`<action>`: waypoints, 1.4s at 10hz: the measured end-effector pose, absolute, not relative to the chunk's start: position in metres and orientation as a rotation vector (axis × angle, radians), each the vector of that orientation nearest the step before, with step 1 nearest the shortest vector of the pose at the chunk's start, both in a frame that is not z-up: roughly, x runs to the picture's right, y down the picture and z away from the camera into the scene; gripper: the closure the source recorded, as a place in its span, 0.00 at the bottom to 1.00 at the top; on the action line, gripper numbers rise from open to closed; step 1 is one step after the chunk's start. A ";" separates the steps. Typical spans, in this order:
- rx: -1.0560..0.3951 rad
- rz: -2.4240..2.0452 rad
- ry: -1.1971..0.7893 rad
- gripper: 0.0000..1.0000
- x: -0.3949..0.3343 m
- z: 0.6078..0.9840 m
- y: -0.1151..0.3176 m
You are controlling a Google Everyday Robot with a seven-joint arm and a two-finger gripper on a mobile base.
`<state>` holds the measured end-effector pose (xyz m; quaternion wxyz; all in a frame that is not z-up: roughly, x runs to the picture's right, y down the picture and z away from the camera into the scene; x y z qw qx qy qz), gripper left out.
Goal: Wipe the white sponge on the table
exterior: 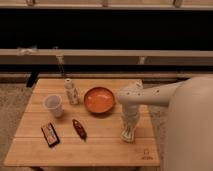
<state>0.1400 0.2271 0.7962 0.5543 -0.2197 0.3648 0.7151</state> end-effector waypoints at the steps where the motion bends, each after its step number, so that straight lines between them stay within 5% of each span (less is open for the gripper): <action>1: -0.525 1.689 0.874 1.00 0.142 0.791 0.234; 8: -0.584 1.622 0.938 1.00 0.129 0.753 0.284; 14: -0.635 1.532 0.860 1.00 0.077 0.738 0.282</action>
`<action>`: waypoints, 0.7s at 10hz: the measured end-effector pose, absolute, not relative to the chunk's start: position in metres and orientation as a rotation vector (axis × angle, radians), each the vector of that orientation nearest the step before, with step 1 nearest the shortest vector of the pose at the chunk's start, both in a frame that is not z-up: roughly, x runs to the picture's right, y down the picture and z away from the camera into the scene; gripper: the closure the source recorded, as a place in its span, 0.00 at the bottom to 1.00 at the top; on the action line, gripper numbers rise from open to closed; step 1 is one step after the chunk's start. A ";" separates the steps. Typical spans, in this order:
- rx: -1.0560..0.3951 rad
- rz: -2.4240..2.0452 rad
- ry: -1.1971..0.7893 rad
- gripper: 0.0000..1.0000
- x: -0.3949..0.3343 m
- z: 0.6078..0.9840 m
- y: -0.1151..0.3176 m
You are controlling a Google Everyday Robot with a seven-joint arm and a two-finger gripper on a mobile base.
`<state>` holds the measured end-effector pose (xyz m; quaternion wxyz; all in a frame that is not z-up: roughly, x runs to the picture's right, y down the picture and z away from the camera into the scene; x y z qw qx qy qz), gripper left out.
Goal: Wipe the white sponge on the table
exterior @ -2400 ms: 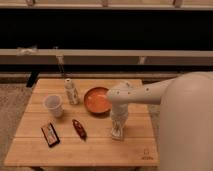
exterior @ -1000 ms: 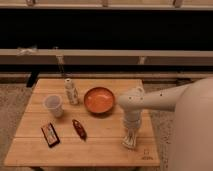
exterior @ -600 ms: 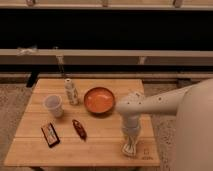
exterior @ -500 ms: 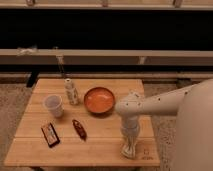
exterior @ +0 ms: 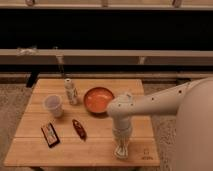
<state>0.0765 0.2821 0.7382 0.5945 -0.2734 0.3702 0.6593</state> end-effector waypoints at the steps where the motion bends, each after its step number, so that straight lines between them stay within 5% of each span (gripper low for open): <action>1: -0.650 1.502 0.843 1.00 0.064 0.740 0.282; 7: -0.688 1.404 0.799 1.00 0.028 0.755 0.280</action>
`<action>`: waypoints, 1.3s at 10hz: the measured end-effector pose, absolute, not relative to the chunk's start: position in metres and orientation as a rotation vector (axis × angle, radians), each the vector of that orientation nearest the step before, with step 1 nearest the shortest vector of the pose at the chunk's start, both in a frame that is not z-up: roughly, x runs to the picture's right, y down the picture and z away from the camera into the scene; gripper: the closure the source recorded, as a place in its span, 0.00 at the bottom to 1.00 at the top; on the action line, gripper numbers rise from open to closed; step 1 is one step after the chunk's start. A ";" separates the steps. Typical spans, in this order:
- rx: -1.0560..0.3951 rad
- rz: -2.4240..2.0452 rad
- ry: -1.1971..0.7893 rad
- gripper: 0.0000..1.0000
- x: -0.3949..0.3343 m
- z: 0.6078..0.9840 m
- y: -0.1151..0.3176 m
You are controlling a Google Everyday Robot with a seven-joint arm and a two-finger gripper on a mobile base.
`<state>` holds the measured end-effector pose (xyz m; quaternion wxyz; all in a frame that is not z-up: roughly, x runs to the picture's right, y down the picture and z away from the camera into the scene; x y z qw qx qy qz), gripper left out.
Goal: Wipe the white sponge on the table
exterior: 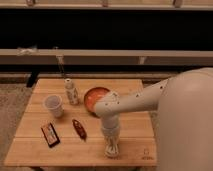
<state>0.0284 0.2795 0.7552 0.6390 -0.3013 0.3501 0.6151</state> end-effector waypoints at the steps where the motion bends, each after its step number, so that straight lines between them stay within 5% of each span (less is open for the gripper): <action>1: -0.692 1.395 0.785 1.00 0.023 0.758 0.277; 9: -0.665 1.372 0.709 0.99 0.006 0.791 0.237; 13: -0.648 1.397 0.706 0.65 0.013 0.803 0.226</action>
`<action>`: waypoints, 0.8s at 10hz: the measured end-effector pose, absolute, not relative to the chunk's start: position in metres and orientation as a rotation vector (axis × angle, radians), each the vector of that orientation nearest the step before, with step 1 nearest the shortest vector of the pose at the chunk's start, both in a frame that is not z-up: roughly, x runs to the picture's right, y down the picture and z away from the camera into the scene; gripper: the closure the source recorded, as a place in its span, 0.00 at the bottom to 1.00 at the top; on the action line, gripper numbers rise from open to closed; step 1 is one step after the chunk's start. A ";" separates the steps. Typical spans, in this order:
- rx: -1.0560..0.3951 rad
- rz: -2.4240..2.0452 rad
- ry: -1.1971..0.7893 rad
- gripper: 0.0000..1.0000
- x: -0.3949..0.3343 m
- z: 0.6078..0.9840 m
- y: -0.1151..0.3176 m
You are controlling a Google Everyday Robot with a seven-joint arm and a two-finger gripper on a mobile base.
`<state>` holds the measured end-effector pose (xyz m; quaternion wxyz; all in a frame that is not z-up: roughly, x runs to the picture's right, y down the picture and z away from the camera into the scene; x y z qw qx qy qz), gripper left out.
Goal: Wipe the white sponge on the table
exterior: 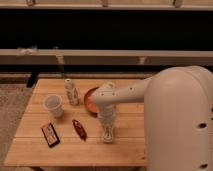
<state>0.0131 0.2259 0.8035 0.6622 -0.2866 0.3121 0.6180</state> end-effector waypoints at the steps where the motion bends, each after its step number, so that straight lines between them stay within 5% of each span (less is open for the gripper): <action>1: -0.648 1.398 0.706 0.53 0.013 0.803 0.226; 5: -0.631 1.477 0.664 0.20 0.037 0.803 0.201; 8: -0.647 1.513 0.622 0.20 0.046 0.795 0.195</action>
